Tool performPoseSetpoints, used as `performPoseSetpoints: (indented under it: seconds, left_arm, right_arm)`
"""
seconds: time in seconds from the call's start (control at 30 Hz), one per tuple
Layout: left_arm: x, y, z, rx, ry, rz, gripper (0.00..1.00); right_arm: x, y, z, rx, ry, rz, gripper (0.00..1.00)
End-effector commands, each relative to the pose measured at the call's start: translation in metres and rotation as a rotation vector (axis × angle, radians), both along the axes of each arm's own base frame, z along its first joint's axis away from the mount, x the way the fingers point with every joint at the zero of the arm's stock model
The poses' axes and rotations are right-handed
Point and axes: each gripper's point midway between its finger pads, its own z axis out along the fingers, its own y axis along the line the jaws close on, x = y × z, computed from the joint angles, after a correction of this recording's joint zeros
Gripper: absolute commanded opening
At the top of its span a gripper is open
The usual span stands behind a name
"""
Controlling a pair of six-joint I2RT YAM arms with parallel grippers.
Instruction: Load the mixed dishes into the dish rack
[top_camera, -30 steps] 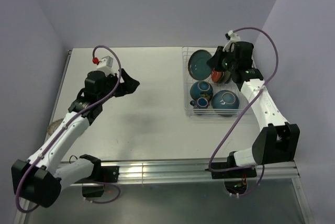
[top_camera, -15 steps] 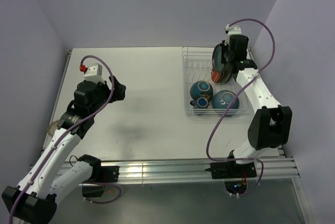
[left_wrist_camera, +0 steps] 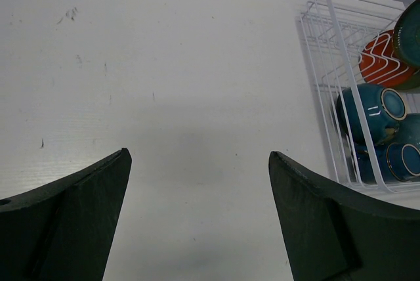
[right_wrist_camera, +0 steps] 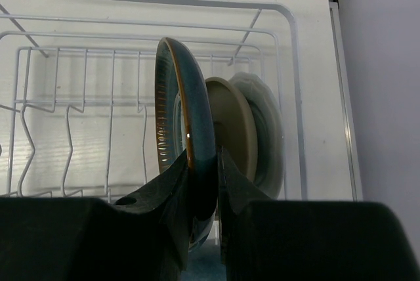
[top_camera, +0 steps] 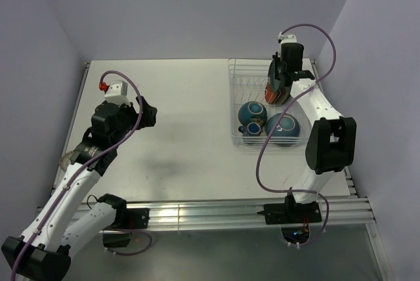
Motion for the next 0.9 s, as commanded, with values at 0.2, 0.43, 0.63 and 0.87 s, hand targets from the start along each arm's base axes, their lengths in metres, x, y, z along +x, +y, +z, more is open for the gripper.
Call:
performPoseSetpoints:
  seconds: [0.2, 0.43, 0.63, 0.87]
  left_arm:
    - [-0.001, 0.002, 0.003, 0.009, -0.022, 0.001, 0.92]
    - [0.000, 0.003, 0.001, 0.012, -0.015, 0.008, 0.92]
    - [0.001, 0.003, -0.002, 0.016, -0.005, 0.010, 0.92]
    - [0.003, 0.003, -0.006, 0.021, 0.006, 0.015, 0.92]
  right_arm:
    - [0.027, 0.004, 0.008, 0.042, -0.058, -0.019, 0.00]
    - [0.030, 0.013, -0.023, 0.085, 0.012, -0.007, 0.00]
    - [0.028, 0.017, -0.051, 0.098, 0.072, 0.006, 0.08]
    - [0.025, 0.018, -0.056, 0.097, 0.083, 0.019, 0.43]
